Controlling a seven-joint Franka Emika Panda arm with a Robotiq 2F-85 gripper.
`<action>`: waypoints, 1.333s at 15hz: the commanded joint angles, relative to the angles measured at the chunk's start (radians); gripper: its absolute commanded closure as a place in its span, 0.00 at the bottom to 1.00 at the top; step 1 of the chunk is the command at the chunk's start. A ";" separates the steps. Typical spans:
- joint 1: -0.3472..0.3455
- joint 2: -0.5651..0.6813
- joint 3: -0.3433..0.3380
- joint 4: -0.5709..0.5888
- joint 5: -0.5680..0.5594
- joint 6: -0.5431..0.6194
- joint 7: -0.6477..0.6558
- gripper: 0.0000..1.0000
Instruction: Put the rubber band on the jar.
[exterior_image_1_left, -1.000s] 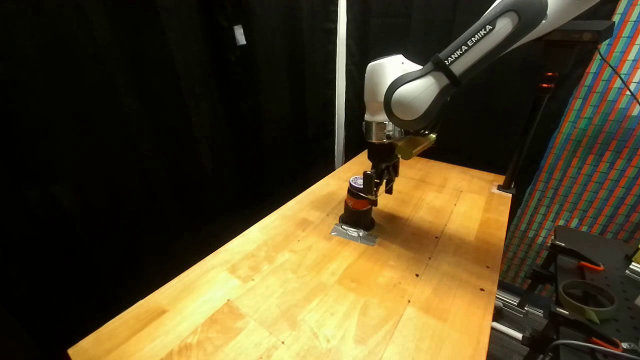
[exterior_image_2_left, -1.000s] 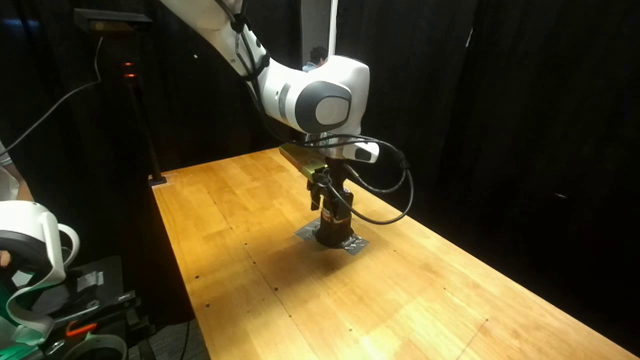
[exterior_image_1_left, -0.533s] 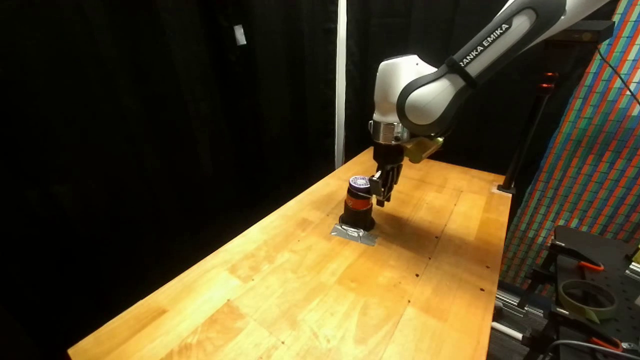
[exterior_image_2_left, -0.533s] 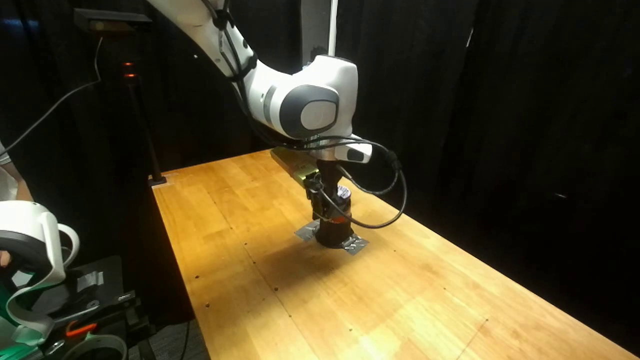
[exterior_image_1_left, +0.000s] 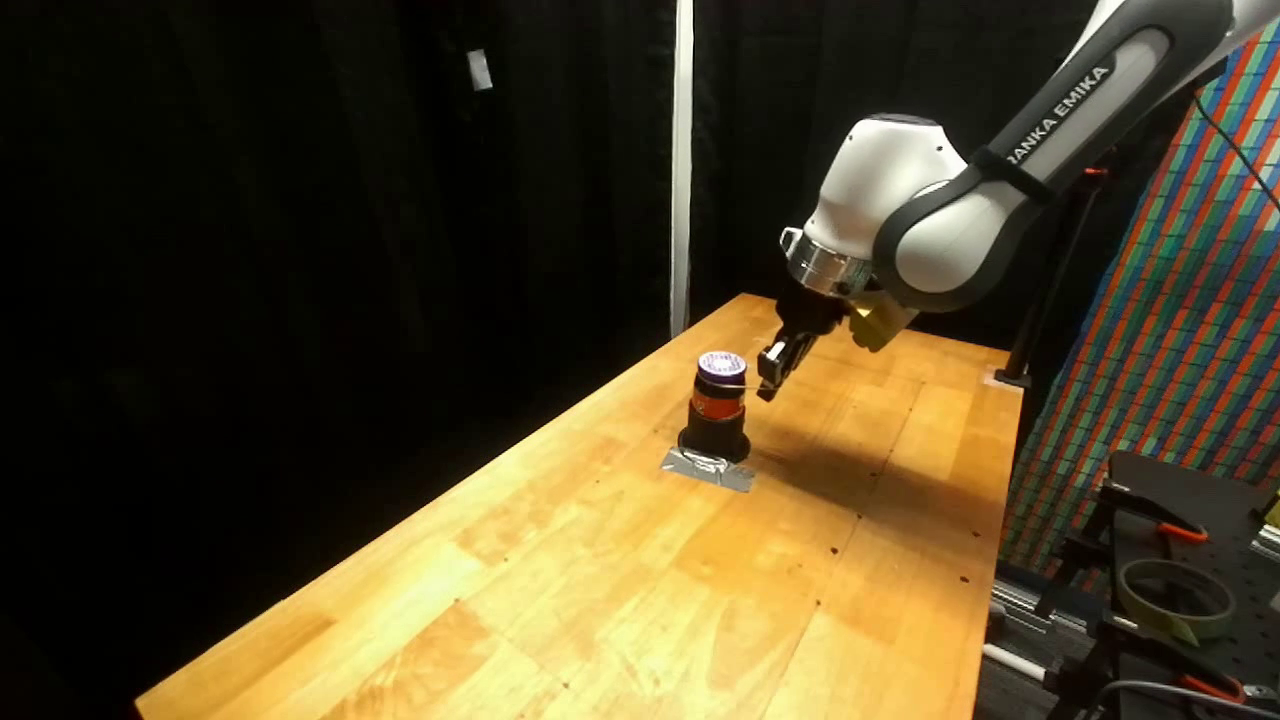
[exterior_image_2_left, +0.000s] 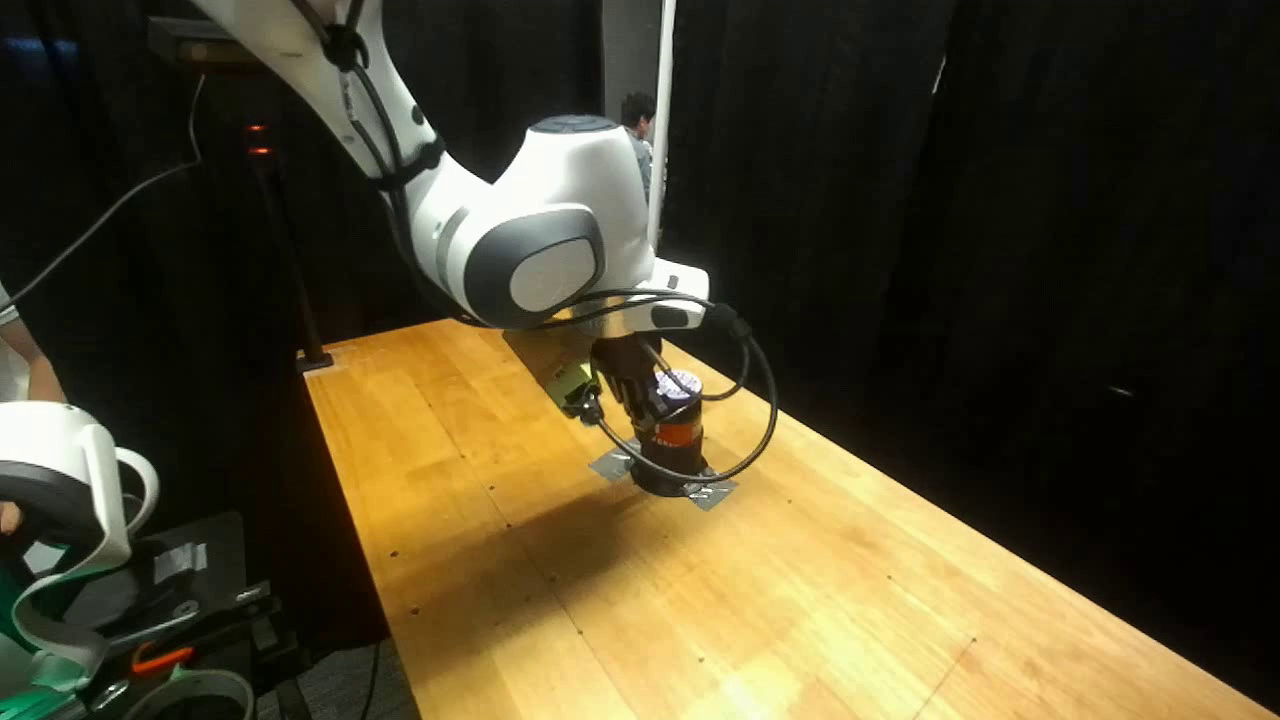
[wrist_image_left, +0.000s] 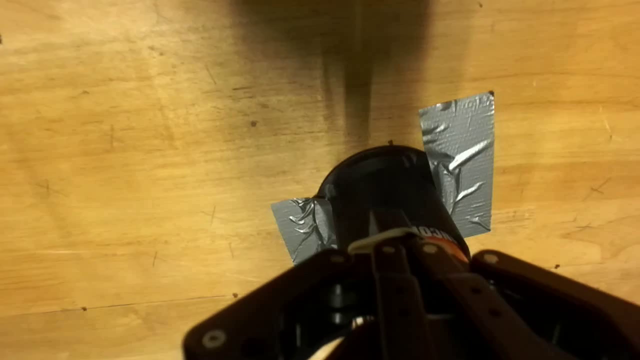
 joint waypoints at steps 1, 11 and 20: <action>-0.033 -0.074 0.044 -0.150 0.056 0.203 -0.027 1.00; -0.175 -0.043 0.188 -0.328 0.009 0.725 0.020 1.00; -0.215 -0.033 0.168 -0.402 -0.188 0.941 0.154 1.00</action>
